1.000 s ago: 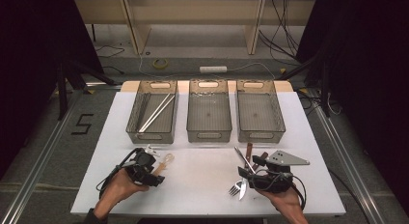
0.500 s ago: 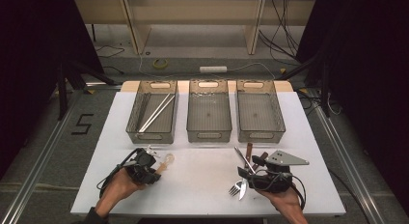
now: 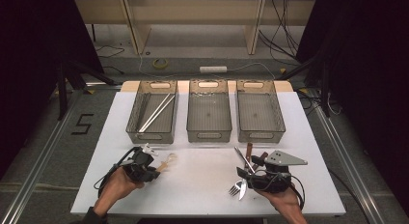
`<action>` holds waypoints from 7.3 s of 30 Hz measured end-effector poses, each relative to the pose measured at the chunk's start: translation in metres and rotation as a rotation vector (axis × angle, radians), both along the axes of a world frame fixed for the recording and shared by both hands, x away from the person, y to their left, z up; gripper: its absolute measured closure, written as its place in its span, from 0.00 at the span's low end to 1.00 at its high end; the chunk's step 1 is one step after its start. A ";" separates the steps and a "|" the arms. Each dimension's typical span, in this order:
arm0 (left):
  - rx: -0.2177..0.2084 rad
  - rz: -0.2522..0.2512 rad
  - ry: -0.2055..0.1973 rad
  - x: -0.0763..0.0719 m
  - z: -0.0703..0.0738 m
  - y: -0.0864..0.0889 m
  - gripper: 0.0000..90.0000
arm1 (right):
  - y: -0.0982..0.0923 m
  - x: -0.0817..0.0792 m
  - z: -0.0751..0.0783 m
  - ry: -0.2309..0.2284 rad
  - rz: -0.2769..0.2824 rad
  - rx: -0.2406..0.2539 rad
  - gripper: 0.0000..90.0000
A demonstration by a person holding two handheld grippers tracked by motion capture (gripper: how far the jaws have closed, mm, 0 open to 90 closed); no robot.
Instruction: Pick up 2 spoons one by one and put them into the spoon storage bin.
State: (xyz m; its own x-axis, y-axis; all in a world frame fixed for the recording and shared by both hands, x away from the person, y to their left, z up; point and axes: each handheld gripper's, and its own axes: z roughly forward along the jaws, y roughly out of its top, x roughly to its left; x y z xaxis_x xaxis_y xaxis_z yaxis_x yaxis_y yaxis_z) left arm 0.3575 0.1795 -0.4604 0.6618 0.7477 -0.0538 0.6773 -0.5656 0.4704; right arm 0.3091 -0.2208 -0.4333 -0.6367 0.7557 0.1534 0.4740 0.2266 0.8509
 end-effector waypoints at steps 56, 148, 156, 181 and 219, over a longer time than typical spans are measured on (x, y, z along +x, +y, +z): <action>-0.374 -0.030 -0.202 0.059 0.066 -0.056 0.83 | -0.005 0.001 0.000 0.008 -0.013 0.034 0.31; -0.492 0.091 -0.236 0.066 0.063 -0.037 0.29 | -0.026 0.012 -0.006 0.087 -0.086 -0.058 0.40; -0.481 0.050 -0.249 0.040 0.049 -0.024 0.26 | -0.027 0.015 -0.012 0.142 -0.079 -0.104 0.48; -0.532 0.019 -0.323 -0.012 0.031 -0.006 0.20 | -0.025 0.024 -0.022 0.244 -0.073 -0.208 0.68; -0.541 0.011 -0.346 -0.023 0.033 -0.006 0.20 | -0.015 0.034 -0.039 0.342 -0.062 -0.287 0.95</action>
State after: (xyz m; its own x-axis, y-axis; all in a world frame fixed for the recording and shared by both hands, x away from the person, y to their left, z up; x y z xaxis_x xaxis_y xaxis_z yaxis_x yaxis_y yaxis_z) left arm 0.3348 0.1732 -0.4270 0.7010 0.6815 -0.2102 0.4394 -0.1805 0.8800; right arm 0.3436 -0.2359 -0.4727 -0.5383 0.8333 0.1261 0.7373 0.3931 0.5494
